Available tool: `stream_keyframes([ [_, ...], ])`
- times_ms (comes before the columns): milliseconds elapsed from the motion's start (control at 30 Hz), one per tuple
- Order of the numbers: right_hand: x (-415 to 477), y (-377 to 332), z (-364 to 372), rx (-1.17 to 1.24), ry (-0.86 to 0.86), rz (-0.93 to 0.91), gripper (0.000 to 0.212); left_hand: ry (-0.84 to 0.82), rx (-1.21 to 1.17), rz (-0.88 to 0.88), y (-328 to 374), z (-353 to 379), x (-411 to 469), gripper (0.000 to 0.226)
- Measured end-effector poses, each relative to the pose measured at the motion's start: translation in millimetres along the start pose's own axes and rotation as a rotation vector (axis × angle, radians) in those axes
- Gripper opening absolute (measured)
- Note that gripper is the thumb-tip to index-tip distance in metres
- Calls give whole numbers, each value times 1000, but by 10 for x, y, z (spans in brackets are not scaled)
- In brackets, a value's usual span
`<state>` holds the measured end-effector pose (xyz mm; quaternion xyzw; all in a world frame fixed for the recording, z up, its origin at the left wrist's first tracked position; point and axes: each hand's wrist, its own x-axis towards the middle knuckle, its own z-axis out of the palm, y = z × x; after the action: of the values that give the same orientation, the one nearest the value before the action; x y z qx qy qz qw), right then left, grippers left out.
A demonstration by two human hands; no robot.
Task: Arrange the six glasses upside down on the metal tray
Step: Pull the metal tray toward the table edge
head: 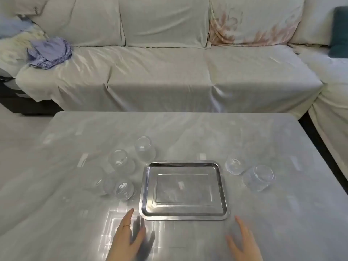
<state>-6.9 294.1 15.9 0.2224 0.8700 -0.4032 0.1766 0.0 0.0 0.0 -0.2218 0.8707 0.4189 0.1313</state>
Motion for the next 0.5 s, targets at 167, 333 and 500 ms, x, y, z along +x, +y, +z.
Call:
stream_keyframes([
  [167,762,75,258,-91,95,-213,67,83,53,262,-345,355,470,74],
  [333,1017,322,506,-242,244,-344,59,212,197,393,-675,546,690,95],
  [500,1029,370,582,-313,329,-428,54,296,227,447,-711,630,705,88],
])
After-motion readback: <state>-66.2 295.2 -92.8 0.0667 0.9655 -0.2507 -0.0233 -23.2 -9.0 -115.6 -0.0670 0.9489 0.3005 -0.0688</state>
